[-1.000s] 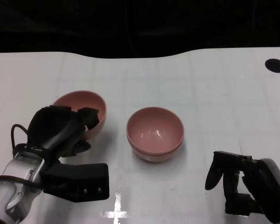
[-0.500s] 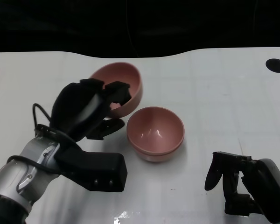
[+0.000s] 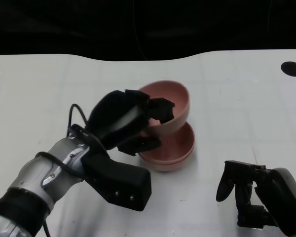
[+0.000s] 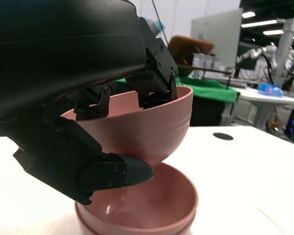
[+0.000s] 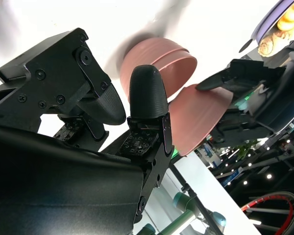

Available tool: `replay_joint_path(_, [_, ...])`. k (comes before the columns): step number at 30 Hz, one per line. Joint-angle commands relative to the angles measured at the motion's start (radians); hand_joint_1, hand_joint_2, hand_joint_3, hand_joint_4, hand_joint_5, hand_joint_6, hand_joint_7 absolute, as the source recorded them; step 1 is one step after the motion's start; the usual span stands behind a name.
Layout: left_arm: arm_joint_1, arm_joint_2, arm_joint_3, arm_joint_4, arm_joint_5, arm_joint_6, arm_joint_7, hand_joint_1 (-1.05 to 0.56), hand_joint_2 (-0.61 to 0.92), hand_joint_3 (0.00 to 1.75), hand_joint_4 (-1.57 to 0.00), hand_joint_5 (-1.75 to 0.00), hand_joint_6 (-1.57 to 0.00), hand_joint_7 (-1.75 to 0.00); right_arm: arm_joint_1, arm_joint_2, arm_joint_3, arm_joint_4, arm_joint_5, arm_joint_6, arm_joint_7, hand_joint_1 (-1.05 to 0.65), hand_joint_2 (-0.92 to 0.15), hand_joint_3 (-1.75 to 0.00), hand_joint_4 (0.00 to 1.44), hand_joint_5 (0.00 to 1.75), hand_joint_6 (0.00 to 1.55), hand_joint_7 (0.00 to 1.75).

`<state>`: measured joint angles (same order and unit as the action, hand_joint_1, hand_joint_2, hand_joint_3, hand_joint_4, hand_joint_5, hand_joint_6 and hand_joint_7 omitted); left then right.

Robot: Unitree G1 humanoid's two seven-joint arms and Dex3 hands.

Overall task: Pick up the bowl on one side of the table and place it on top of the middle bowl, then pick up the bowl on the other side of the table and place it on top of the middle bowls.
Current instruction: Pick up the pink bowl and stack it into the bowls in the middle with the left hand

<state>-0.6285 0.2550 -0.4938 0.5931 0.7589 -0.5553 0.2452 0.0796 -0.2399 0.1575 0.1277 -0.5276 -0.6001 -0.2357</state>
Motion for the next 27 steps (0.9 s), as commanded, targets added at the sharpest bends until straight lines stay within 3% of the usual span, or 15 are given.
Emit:
replay_joint_path(1, [-0.034,0.007,-0.03,0.023,0.031,-0.003,-0.026,-0.25,0.77,0.65,-0.8,-1.6,-0.79,-1.37,0.0,0.002,-0.003,-0.004,0.005,0.009,-0.004,-0.12,-0.13,-1.67,0.98,1.75,0.85,1.49])
replay_joint_path(5, [-0.047,0.01,-0.058,0.02,0.054,0.026,-0.09,-0.26,0.81,0.51,-0.75,-1.67,-0.75,-1.41,-0.004,0.001,-0.001,0.0,0.0,0.003,-0.011,-0.13,-0.12,-1.66,0.99,1.75,0.85,1.5])
replay_joint_path(7, [-0.048,0.014,-0.064,0.008,0.045,0.043,-0.149,-0.26,0.84,0.46,-0.73,-1.61,-0.74,-1.33,-0.003,0.002,0.0,-0.001,-0.002,0.003,-0.011,-0.12,-0.13,-1.67,0.99,1.75,0.85,1.51])
replay_joint_path(8, [-0.047,0.017,-0.067,-0.001,0.045,0.055,-0.175,-0.26,0.86,0.42,-0.74,-1.52,-0.75,-1.25,-0.002,0.002,0.0,-0.003,-0.003,0.005,-0.012,-0.12,-0.13,-1.67,0.99,1.75,0.85,1.51])
replay_joint_path(9, [-0.045,0.018,-0.068,-0.01,0.046,0.065,-0.193,-0.28,0.88,0.29,-0.78,-1.24,-0.79,-0.96,-0.002,0.003,0.0,-0.004,-0.004,0.006,-0.013,-0.13,-0.13,-1.67,0.99,1.75,0.85,1.51])
replay_joint_path(12, [-0.046,0.028,-0.084,-0.04,0.08,0.114,-0.249,-0.35,0.92,0.19,-0.77,-0.76,-0.82,-0.39,-0.002,0.001,0.0,-0.006,-0.004,0.009,-0.01,-0.13,-0.13,-1.66,0.98,1.75,0.84,1.51])
replay_joint_path(16, [-0.038,0.04,-0.094,-0.097,0.099,0.177,-0.327,-0.52,0.92,0.31,-0.56,-0.46,-0.64,-0.1,-0.006,-0.001,0.0,0.001,-0.002,0.001,-0.013,-0.12,-0.13,-1.65,0.98,1.75,0.84,1.51])
replay_joint_path(22, [-0.004,0.067,-0.073,-0.211,0.07,0.241,-0.443,-0.85,0.92,0.57,-0.18,-0.17,-0.25,0.0,-0.007,-0.005,-0.001,0.003,-0.005,-0.001,-0.014,-0.13,-0.13,-1.64,0.98,1.75,0.83,1.48])
replay_joint_path(27, [0.028,0.094,-0.044,-0.289,0.033,0.251,-0.462,-0.91,0.92,0.64,-0.1,-0.14,-0.17,0.0,-0.005,-0.003,0.0,0.005,0.002,0.002,-0.008,-0.13,-0.14,-1.64,0.98,1.75,0.84,1.47])
